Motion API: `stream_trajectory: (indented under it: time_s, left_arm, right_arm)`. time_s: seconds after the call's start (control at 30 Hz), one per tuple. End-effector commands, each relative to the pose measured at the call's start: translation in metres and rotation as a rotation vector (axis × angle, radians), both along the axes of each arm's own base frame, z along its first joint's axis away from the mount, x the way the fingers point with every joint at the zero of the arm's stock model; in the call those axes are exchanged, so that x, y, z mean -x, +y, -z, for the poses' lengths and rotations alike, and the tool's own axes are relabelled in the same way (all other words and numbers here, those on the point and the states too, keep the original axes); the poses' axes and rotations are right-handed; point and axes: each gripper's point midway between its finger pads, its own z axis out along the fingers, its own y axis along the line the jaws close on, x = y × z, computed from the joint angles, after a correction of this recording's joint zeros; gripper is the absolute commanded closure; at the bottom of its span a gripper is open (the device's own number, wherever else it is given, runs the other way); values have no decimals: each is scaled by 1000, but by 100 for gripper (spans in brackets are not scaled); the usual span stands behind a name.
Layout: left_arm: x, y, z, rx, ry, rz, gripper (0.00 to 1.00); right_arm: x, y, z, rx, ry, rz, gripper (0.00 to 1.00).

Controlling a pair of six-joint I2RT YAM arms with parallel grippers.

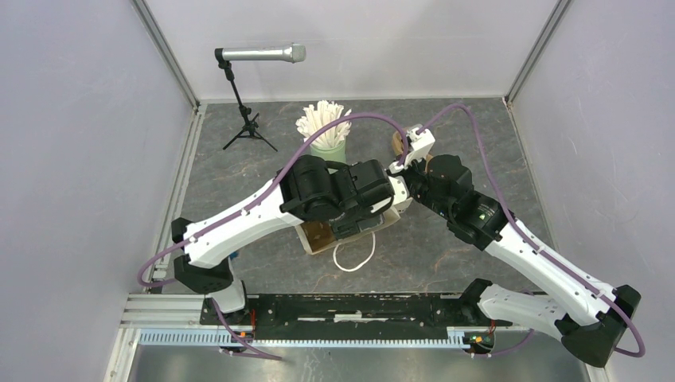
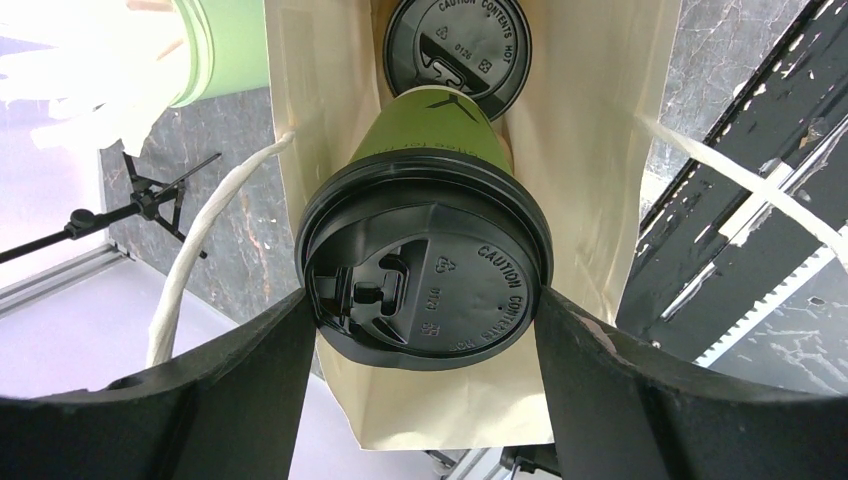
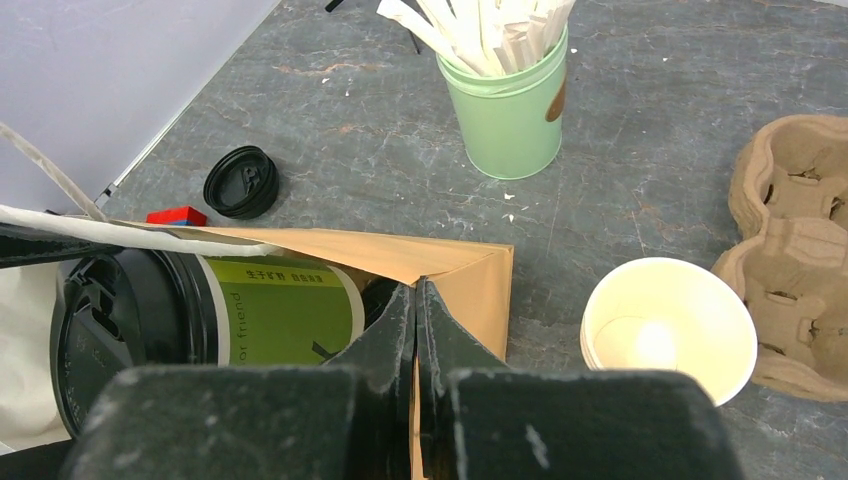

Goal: Pack the takeout coffee

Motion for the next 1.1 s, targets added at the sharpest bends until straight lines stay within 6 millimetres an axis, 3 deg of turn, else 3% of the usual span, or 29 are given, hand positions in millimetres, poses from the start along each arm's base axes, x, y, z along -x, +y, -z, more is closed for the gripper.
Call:
stream_trajectory:
  time_s: [0.0,0.3,0.8,1.07]
  left_arm:
    - [-4,-8,-9,16,-31,44,52]
    - [-8,-27,-4,28,-33,68,52]
    - [-9,-31,27,-12,-14,71,53]
    - [-11,-31,22,-8,-26,71,53]
  right_arm:
    - [2,1,1,15,0,-14,100]
    - [2,2,1,11,1,-21,100]
    - [4,1,0,10,-1,-22,100]
    - [3,2,0,13,-3,-23,100]
